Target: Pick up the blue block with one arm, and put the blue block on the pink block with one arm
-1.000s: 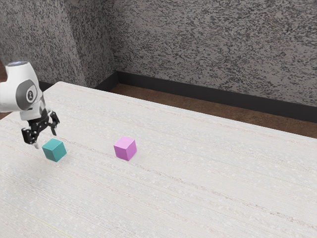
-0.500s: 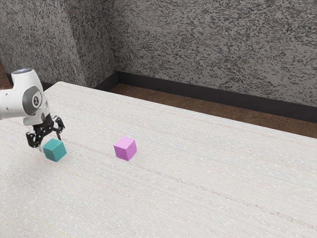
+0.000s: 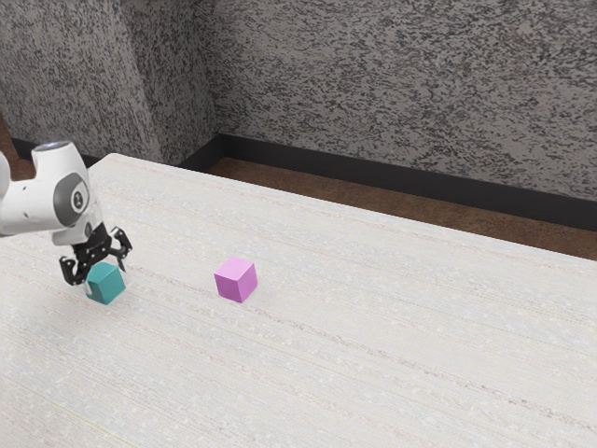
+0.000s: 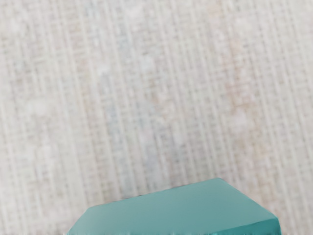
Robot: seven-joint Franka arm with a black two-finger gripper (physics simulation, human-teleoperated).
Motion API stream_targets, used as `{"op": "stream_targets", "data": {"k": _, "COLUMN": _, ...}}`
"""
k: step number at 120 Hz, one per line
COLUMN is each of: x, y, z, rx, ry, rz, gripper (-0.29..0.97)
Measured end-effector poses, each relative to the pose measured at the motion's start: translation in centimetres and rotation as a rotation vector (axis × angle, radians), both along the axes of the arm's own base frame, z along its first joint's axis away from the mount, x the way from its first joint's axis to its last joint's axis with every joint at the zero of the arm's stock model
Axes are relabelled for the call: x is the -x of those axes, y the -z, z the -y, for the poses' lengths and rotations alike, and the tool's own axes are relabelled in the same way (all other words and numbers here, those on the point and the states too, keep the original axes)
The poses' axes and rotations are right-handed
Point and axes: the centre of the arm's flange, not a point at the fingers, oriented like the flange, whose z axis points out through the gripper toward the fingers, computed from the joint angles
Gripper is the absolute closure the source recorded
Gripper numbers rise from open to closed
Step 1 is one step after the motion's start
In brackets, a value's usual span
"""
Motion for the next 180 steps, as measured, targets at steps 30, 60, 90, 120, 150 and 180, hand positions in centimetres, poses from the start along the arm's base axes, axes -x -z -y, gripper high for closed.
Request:
{"op": "stream_targets", "data": {"k": 30, "x": 0.2, "y": 0.3, "z": -0.6, "rx": 0.007, "ry": -0.003, "rz": 0.014, "gripper": 0.25}}
{"op": "stream_targets", "data": {"k": 60, "x": 1.0, "y": -8.1, "z": 1.7, "rx": -0.01, "ry": 0.04, "rz": 0.119, "gripper": 0.36}}
{"op": "stream_targets", "data": {"k": 90, "x": 1.7, "y": -15.3, "z": 8.0, "rx": 0.011, "ry": 0.07, "rz": 0.133, "gripper": 0.34}}
{"op": "stream_targets", "data": {"k": 120, "x": -1.5, "y": -14.9, "z": 15.6, "rx": 0.047, "ry": 0.085, "rz": 0.073, "gripper": 0.34}}
{"op": "stream_targets", "data": {"k": 150, "x": -7.9, "y": -11.4, "z": 19.5, "rx": 0.069, "ry": 0.06, "rz": 0.042, "gripper": 0.34}}
{"op": "stream_targets", "data": {"k": 180, "x": -10.8, "y": -9.7, "z": 22.0, "rx": 0.081, "ry": -0.027, "rz": 0.031, "gripper": 0.34}}
